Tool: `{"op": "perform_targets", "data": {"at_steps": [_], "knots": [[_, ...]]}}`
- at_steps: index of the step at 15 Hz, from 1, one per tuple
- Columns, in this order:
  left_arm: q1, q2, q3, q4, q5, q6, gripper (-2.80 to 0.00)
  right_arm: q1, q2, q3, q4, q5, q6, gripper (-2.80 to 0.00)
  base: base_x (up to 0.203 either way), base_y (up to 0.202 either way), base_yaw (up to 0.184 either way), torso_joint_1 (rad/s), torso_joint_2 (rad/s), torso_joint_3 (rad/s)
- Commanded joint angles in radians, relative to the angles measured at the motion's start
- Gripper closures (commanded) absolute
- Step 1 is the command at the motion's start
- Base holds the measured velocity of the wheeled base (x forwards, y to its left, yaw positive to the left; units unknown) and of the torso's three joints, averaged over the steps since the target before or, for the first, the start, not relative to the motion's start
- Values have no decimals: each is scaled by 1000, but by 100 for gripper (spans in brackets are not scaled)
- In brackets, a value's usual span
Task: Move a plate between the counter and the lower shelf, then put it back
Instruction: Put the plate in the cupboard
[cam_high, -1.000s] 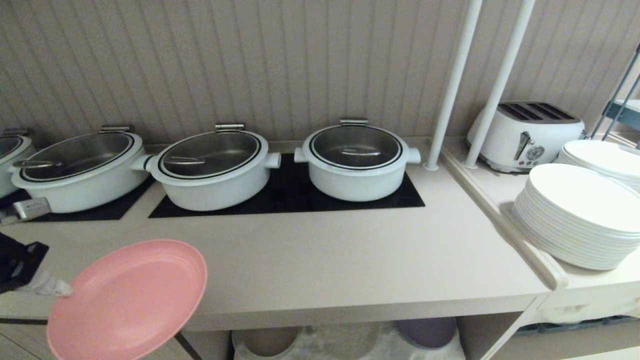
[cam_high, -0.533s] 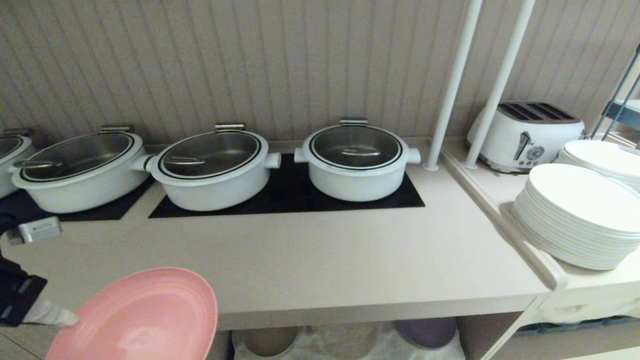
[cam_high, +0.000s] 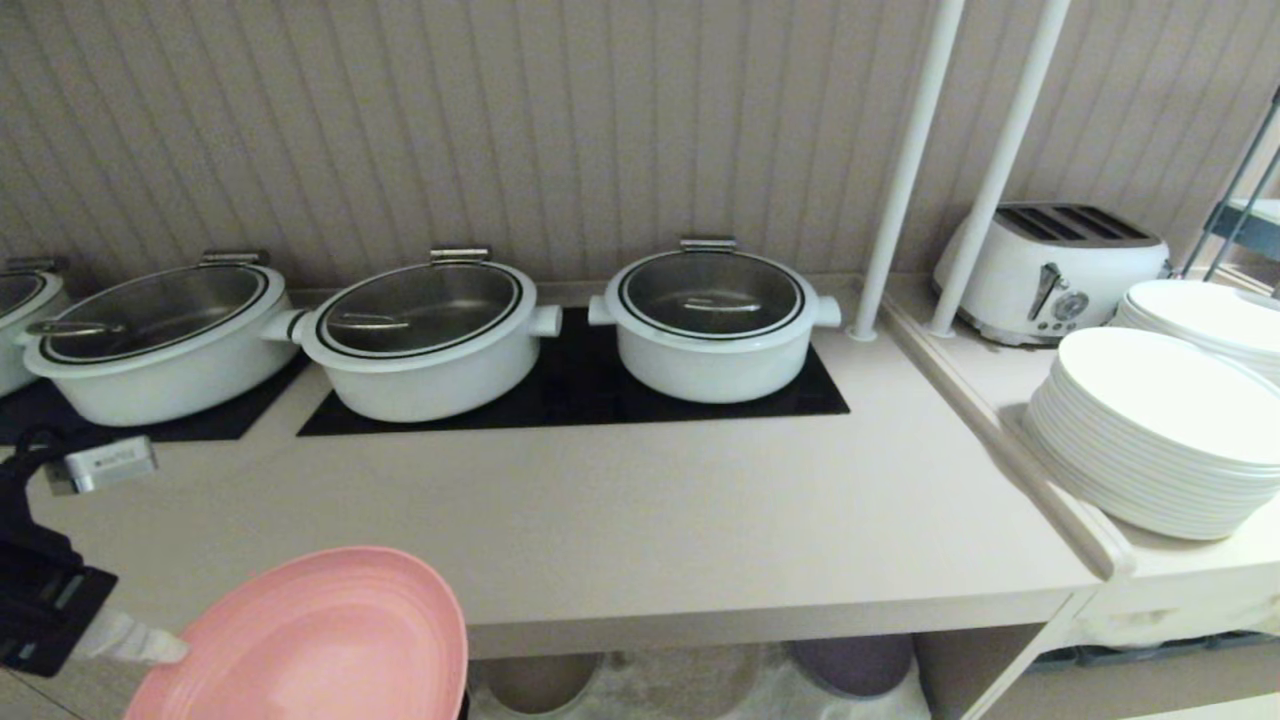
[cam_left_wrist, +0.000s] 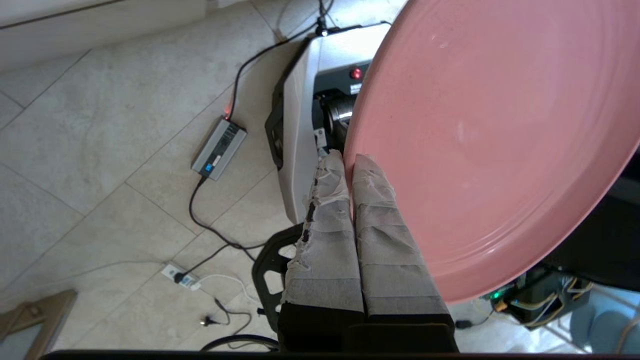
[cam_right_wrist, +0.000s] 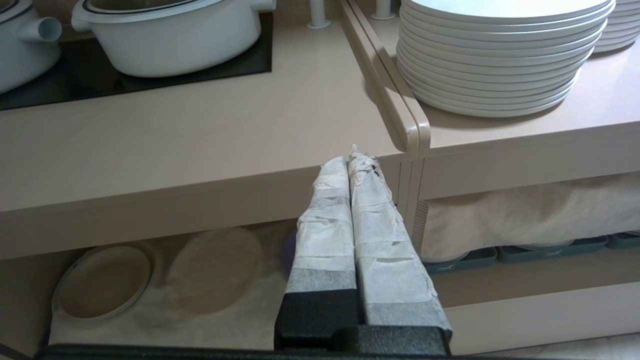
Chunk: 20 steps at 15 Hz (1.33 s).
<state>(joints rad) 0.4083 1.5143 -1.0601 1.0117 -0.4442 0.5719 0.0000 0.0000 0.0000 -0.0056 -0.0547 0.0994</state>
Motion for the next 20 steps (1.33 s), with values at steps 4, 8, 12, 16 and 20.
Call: {"op": "perform_targets", "data": {"at_steps": [4, 8, 12, 16, 20], "knots": [[-58, -38, 42, -10, -4, -1, 0, 0, 0, 0, -1, -1, 0, 0, 0, 0, 0, 0, 0, 0], [-112, -55, 63, -12, -4, -12, 0, 0, 0, 0, -1, -1, 0, 0, 0, 0, 0, 0, 0, 0], [-200, -57, 118, -168, -2, -125, 0, 0, 0, 0, -1, -1, 0, 0, 0, 0, 0, 0, 0, 0], [-277, -62, 208, -327, 45, -190, 0, 0, 0, 0, -1, -1, 0, 0, 0, 0, 0, 0, 0, 0], [-309, -76, 247, -329, 49, -190, 0, 0, 0, 0, -1, -1, 0, 0, 0, 0, 0, 0, 0, 0]]}}
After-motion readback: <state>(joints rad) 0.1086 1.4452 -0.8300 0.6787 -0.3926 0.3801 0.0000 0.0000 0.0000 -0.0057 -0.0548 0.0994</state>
